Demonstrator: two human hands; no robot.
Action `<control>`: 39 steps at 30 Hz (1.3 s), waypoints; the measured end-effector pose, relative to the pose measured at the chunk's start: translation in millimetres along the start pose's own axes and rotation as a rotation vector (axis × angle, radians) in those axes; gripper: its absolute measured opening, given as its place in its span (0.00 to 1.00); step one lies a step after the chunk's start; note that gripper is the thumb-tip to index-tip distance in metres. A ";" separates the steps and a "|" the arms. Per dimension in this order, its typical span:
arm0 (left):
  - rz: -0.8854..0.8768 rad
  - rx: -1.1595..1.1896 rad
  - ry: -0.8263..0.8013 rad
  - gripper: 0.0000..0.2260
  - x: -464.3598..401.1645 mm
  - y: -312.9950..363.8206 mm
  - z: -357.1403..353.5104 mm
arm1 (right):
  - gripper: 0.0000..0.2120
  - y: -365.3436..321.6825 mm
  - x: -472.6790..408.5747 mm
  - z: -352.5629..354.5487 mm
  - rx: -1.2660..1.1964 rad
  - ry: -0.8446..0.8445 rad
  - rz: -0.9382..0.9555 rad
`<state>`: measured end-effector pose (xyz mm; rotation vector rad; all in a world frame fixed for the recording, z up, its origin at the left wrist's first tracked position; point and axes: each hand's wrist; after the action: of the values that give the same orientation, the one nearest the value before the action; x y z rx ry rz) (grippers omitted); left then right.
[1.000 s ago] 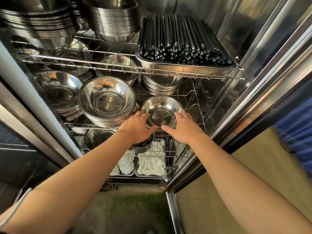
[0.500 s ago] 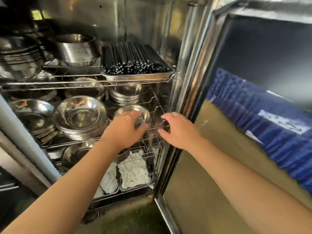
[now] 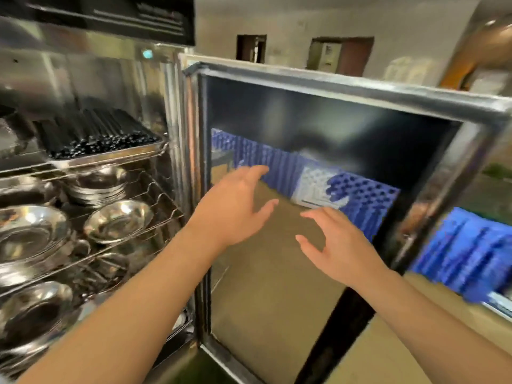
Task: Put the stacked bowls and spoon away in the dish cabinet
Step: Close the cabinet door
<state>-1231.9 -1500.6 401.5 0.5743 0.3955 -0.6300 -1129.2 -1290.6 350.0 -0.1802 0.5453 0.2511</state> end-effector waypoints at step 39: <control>-0.049 -0.275 0.317 0.39 -11.9 260.6 9.4 | 0.18 128.2 120.8 76.5 -0.394 0.199 0.250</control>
<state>-1070.6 -1328.5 513.3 0.4011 0.7833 -0.5200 -1028.3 -1127.6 336.9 -0.5249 0.7138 0.5893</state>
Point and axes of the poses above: each hand's wrist, its own x-axis away from the middle knuckle, its own z-axis out of the back of the hand, y = z × x, and after that the axes turned 12 degrees about z, right-handed
